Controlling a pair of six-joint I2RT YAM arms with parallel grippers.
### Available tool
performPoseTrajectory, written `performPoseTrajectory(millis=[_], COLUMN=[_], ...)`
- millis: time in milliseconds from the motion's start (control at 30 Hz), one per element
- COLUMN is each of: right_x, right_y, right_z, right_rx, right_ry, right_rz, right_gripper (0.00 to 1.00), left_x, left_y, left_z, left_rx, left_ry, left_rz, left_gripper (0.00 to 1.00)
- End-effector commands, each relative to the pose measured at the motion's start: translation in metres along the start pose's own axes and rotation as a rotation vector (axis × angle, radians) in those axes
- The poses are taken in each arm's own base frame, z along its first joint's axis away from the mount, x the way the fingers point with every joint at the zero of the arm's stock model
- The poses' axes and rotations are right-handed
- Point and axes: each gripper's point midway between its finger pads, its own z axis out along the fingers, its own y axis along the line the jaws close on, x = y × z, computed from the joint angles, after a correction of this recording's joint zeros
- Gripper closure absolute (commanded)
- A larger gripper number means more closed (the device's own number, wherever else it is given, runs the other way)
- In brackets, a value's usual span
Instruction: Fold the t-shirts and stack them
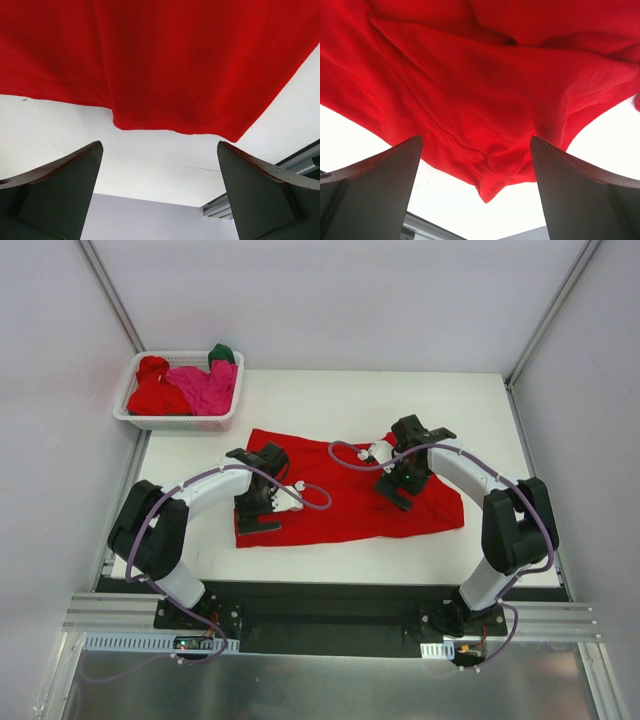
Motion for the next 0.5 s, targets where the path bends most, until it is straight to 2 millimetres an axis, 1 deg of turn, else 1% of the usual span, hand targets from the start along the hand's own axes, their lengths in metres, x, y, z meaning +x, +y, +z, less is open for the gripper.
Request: performPoseTrajectory(millis=[0,33,67,133,233,333,467], right_x=[0.009,0.01,0.017,0.019,0.022,0.022,0.016], right_y=[0.003,0.004,0.002,0.004,0.004,0.003,0.001], right_z=[0.0,-0.001,0.0,0.0,0.004,0.007,0.01], right_rx=[0.019,0.016,0.034,0.032,0.033,0.033,0.026], right_ry=[0.037,0.037,0.063,0.065,0.072,0.072,0.06], right_rz=[0.052,0.047,0.041,0.035,0.027,0.024,0.015], right_gripper=[0.08,0.09,0.1,0.12,0.18,0.21,0.23], left_x=[0.006,0.006,0.007,0.007,0.005,0.003,0.002], left_y=[-0.009,-0.008,-0.01,-0.01,-0.009,-0.006,-0.005], left_z=[0.002,0.002,0.003,0.004,0.004,0.004,0.005], left_rx=[0.019,0.018,0.022,0.024,0.026,0.025,0.027], left_ry=[0.031,0.03,0.033,0.035,0.035,0.034,0.042], left_rz=[-0.004,-0.008,-0.006,-0.002,-0.004,-0.005,-0.005], left_gripper=[0.01,0.01,0.01,0.01,0.01,0.01,0.01])
